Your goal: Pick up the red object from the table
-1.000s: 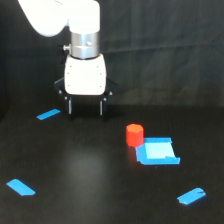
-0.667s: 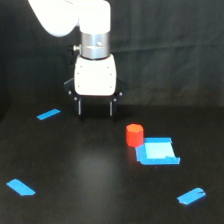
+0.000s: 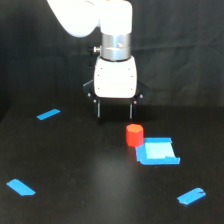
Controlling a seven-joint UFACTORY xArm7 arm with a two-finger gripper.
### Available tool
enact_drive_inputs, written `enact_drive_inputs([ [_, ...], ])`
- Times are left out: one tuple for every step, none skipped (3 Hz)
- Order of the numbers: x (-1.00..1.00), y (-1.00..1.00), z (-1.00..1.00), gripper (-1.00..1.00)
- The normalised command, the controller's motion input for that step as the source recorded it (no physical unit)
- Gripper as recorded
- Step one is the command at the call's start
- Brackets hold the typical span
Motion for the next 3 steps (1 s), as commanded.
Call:
enact_drive_inputs([
  [0.70,-0.52,0.21,1.00],
  [0.49,-0.47,0.20,1.00],
  [0.27,-0.80,0.02,1.00],
])
